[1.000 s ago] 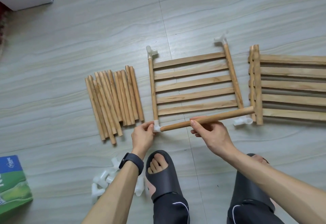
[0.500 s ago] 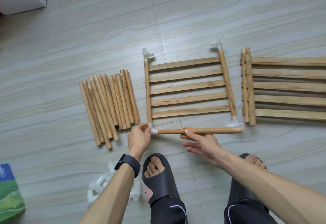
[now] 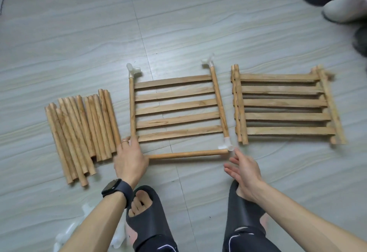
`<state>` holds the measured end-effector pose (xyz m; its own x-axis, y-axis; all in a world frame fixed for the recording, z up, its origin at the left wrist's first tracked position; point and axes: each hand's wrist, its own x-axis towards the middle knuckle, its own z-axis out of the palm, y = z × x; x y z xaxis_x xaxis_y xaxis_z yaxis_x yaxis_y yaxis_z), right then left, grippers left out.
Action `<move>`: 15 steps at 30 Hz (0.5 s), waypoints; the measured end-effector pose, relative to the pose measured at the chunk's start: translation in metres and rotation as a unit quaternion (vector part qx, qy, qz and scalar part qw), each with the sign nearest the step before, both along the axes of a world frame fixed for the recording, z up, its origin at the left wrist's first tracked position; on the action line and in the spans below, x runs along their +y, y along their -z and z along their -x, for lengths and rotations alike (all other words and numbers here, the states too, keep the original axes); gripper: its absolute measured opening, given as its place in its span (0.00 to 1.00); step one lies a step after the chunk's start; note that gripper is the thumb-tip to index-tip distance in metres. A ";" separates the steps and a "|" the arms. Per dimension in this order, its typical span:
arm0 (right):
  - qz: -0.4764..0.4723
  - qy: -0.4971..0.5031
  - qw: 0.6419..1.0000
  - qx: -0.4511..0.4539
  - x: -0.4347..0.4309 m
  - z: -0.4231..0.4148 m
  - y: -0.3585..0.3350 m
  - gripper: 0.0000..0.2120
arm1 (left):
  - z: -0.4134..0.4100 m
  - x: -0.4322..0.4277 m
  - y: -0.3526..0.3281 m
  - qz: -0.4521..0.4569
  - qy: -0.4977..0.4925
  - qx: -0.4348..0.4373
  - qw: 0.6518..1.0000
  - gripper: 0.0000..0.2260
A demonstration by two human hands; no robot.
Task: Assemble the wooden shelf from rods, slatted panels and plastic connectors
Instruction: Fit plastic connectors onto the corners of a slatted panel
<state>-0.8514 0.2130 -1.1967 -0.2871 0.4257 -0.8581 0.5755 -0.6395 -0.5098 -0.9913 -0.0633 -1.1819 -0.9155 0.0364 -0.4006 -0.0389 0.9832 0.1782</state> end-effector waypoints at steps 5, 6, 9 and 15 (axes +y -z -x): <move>-0.072 -0.097 0.993 0.008 0.022 0.009 0.003 0.21 | -0.019 0.058 0.012 -0.014 0.274 -0.032 0.961 0.18; -0.070 -0.121 0.990 0.010 0.023 0.012 0.004 0.22 | -0.023 0.068 0.017 0.013 0.310 -0.057 0.949 0.19; -0.068 -0.161 0.984 0.015 0.023 0.023 0.008 0.28 | -0.025 0.083 0.026 0.058 0.323 -0.093 0.940 0.18; -0.179 -0.269 0.943 -0.077 0.022 0.041 0.020 0.20 | -0.013 0.066 0.026 -0.022 0.315 -0.128 0.940 0.15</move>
